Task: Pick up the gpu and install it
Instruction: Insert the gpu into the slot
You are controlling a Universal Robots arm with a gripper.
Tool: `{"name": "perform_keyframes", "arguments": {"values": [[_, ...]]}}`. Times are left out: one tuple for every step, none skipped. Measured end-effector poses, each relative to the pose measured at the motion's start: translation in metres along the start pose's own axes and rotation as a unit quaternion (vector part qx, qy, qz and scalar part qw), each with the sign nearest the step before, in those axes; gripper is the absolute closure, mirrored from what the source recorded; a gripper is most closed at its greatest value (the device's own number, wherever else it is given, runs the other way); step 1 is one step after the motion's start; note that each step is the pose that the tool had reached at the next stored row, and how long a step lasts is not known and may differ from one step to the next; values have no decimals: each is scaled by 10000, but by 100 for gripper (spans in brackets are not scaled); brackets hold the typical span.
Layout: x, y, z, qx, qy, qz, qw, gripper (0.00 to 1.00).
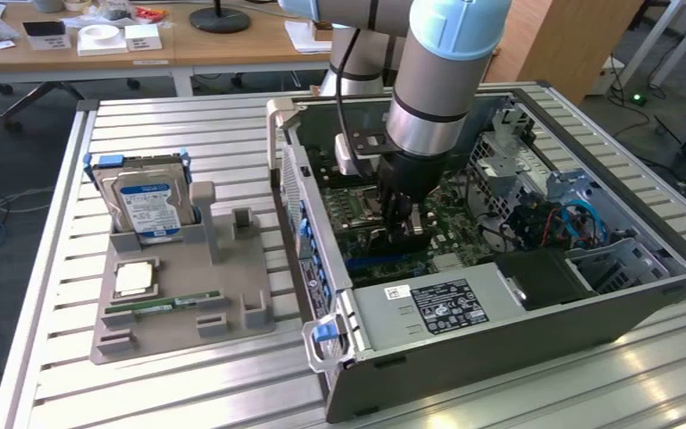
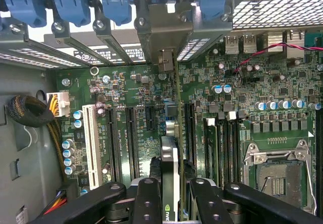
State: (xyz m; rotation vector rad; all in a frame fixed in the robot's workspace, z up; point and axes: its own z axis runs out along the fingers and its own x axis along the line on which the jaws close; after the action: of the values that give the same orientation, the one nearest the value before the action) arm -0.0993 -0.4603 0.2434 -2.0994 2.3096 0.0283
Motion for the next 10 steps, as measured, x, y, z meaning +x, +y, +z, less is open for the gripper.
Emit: {"name": "perform_keyframes", "arguments": {"values": [[0,0,0,0,0,0,10000,73],[0,0,0,0,0,-2,10000,73],[0,0,0,0,0,-5,10000,73],[0,0,0,0,0,-7,10000,73],[0,0,0,0,0,-9,10000,73],[0,0,0,0,0,-9,10000,73],[0,0,0,0,0,-10,10000,73],[0,0,0,0,0,-10,10000,73],[0,0,0,-1,-1,-11,10000,73],[0,0,0,-1,-3,-11,10000,73]]}}
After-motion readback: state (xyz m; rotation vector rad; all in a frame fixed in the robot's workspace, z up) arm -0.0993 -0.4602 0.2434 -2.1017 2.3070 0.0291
